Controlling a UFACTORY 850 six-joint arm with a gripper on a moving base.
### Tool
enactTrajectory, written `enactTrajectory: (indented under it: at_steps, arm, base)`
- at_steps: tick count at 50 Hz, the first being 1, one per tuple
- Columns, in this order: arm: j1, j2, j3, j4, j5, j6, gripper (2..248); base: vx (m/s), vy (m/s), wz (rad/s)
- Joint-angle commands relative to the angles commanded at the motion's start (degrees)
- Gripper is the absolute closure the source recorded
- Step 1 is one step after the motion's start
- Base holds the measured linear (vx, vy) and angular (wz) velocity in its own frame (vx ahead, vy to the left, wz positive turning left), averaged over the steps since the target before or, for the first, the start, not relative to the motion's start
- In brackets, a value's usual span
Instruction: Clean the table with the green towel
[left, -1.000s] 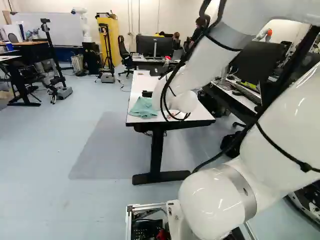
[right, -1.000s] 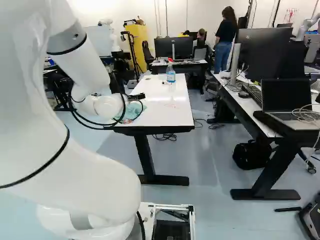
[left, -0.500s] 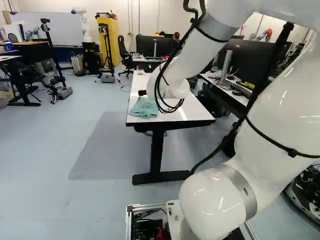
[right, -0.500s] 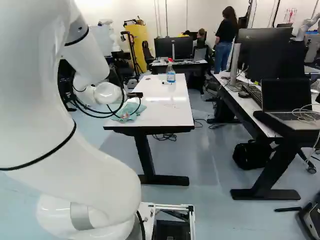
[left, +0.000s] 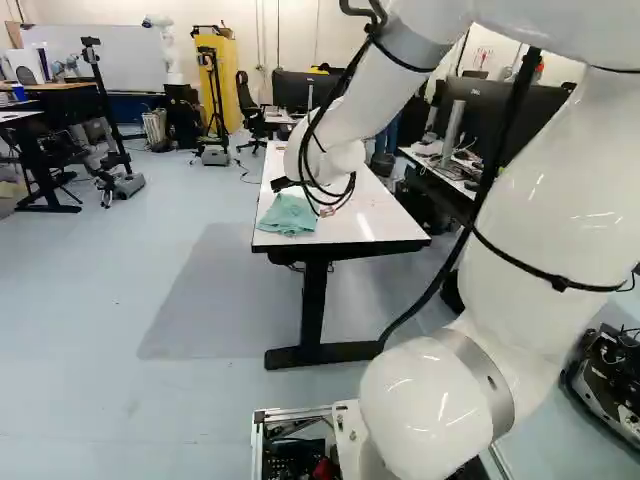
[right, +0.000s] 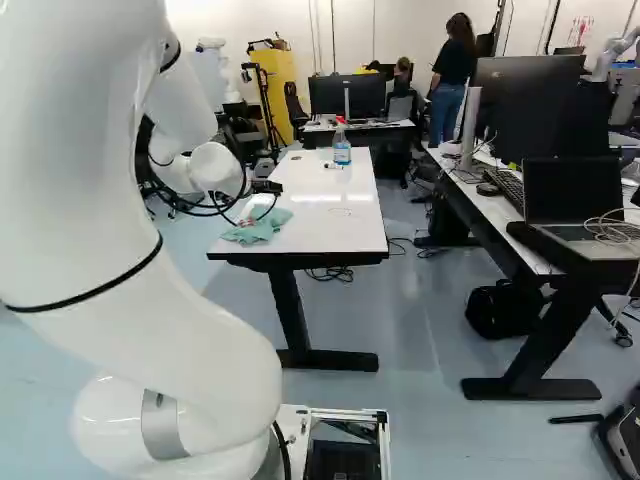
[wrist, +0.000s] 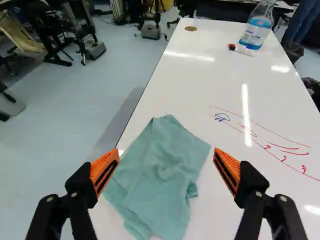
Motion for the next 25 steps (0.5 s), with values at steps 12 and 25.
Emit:
enactTrajectory:
  at_steps: [12, 25]
  arm:
    - [0.19, -1.88, -3.7, 0.0, -6.65, 0.0, 3]
    - [0.22, -4.06, -7.65, 0.0, -13.22, 0.0, 3]
  base:
    - [0.0, 0.0, 0.0]
    - [0.0, 0.0, 0.0]
